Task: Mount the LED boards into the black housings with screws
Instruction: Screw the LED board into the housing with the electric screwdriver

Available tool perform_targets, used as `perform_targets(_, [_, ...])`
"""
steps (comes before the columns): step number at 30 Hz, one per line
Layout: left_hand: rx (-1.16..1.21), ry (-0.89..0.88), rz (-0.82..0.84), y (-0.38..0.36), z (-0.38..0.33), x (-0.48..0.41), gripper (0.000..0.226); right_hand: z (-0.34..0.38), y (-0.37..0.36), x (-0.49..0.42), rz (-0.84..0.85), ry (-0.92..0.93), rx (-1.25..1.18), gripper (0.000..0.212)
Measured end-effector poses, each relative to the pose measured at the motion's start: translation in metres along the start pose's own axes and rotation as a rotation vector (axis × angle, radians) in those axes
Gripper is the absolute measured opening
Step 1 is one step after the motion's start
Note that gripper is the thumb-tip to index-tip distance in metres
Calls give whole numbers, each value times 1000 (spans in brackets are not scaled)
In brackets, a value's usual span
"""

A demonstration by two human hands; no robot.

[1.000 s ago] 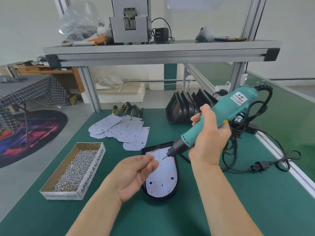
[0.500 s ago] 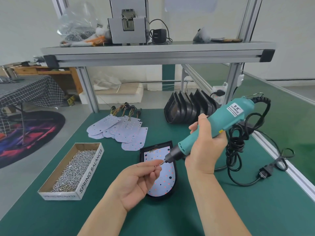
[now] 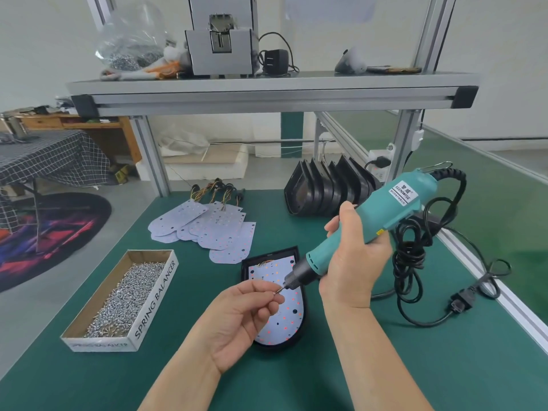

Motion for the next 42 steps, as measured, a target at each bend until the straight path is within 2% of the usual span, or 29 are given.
perform_targets(13, [-16,-28,-7,4,1,-3,17,-4,0,-1,-18,-4,-1,19])
perform_targets(17, [-51,-135,-53,-1,7,-4,13,-4,-2,-2,-32,15,3,19])
perform_targets(23, [-179,-288,-83,-8,11,-4,27,-4,-3,-6,-84,-7,-12,21])
perform_targets(26, [-190,-249,-37,-6,13,-5,26,-4,-2,-9,-85,-21,-34,21])
perform_targets(31, [-51,-131,33,8,13,-4,35,-2,-3,-10,-48,-9,-35,21])
perform_targets(33, [-62,-111,10,18,7,-3,33,-1,-5,-12,-32,13,-24,22])
perform_targets(34, [-108,-112,-58,24,4,-4,27,0,-6,-13,-17,30,-12,22])
perform_targets(36, [-368,-89,-330,43,-5,-8,15,-1,-6,-14,29,69,27,21])
perform_targets(37, [-574,-49,-464,49,-9,-11,25,-3,-7,-13,60,86,52,20])
perform_targets(38, [-765,16,-525,51,-11,-15,40,-5,-7,-12,96,99,80,20])
perform_targets(40, [-977,130,-490,47,-9,-23,64,-11,-7,-8,178,117,141,21])
perform_targets(42, [-1088,199,-469,43,-5,-35,69,-18,-5,-3,253,124,216,25])
Point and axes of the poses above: each hand's wrist, its own x-axis away from the middle knuckle, its own y-axis out of the back of the hand, z = x × y, the point moved 2 cm from there along -x, towards the middle knuckle, and after that the axes turned 13 degrees about z, right-handed, at the moved point
